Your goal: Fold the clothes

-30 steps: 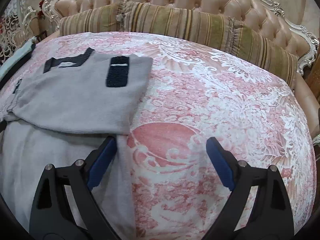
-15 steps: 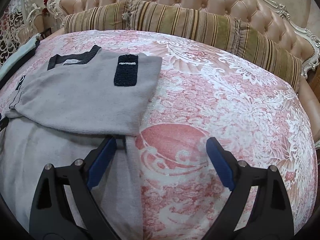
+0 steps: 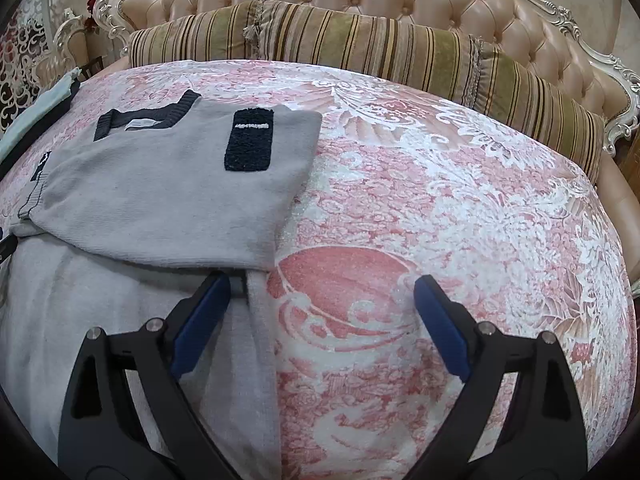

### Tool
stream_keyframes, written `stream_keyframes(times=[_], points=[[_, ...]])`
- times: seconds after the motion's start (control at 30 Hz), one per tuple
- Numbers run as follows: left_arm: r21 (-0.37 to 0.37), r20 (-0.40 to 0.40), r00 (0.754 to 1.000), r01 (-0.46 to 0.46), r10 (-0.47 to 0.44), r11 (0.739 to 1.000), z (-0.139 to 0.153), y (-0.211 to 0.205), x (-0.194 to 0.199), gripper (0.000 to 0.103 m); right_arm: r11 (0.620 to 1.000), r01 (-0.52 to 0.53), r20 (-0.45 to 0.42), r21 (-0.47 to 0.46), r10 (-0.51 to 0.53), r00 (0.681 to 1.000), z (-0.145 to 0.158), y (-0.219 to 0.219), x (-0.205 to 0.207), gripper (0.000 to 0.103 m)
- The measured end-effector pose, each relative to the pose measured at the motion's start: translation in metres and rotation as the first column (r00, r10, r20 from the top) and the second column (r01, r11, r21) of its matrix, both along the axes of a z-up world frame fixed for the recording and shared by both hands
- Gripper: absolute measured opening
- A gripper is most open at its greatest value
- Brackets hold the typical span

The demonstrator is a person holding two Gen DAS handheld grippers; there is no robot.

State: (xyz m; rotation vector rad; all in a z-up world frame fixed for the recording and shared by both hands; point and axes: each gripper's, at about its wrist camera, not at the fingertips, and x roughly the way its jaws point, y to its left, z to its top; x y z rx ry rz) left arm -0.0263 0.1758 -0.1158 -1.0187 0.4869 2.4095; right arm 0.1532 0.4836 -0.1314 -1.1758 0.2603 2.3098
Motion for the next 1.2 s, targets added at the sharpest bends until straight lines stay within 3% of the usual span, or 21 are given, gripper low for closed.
stream_keyframes(times=[0.53,0.77,0.87,1.0,1.2], points=[[-0.005,-0.001,1.0,-0.001,0.001,1.0,0.0,0.0,-0.001,0.063,1.0,0.013,0.024,-0.006,-0.013,1.0,0.004,-0.004,0.008,0.093],[-0.039,-0.013,1.0,-0.004,0.004,0.999,0.008,-0.002,0.013,0.063,1.0,0.013,-0.022,-0.001,-0.013,1.0,0.026,-0.037,0.07,0.093],[-0.021,-0.001,1.0,0.012,-0.012,1.0,0.019,-0.013,0.035,0.063,1.0,0.021,-0.048,0.014,-0.02,0.999,0.035,-0.057,0.103,0.093],[0.094,0.099,0.994,0.044,-0.054,0.995,0.026,-0.048,0.092,0.063,1.0,0.007,-0.06,0.022,-0.006,0.998,0.034,-0.093,0.138,0.093],[0.144,0.182,0.982,0.022,-0.048,0.989,0.01,-0.088,0.174,0.063,0.999,-0.008,-0.038,0.045,0.01,0.999,0.027,-0.125,0.168,0.093]])
